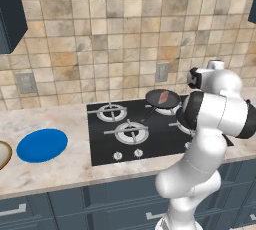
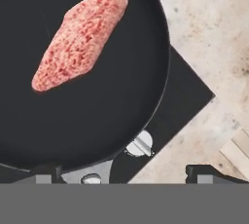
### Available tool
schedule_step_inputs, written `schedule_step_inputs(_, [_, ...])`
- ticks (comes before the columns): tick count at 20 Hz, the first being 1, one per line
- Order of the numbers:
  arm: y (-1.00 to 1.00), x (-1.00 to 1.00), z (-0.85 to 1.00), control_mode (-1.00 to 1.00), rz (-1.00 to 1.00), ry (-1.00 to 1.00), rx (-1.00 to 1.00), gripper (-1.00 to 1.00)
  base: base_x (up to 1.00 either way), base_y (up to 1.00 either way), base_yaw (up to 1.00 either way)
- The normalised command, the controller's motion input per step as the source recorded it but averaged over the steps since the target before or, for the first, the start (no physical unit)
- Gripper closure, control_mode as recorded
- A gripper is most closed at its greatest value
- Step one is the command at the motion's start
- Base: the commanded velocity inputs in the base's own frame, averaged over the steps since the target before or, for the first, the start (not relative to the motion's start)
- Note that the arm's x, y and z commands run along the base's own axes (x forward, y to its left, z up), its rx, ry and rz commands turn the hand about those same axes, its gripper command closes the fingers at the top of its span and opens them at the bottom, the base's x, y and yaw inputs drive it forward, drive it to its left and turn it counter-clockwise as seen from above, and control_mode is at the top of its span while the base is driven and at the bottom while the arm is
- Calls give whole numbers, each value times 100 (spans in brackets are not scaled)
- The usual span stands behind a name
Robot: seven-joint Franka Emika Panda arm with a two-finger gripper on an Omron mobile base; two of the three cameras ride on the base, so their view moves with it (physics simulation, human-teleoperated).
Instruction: Place one of the steaks on the plate and the other in the bowl. Then place the bowl in the fridge.
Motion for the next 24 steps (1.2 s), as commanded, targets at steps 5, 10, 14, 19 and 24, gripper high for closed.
schedule_step_inputs(5, [-21,37,-25,-100,0,0,0,-100,0,0,0])
schedule_step_inputs(10, [-5,39,-28,-100,0,0,0,-100,0,0,0])
schedule_step_inputs(14, [-6,32,-28,-100,0,0,0,-100,0,0,0])
schedule_step_inputs(19, [-11,18,-30,-100,0,0,0,-100,0,0,0])
schedule_step_inputs(24, [-7,18,-31,-100,0,0,0,-100,0,0,0])
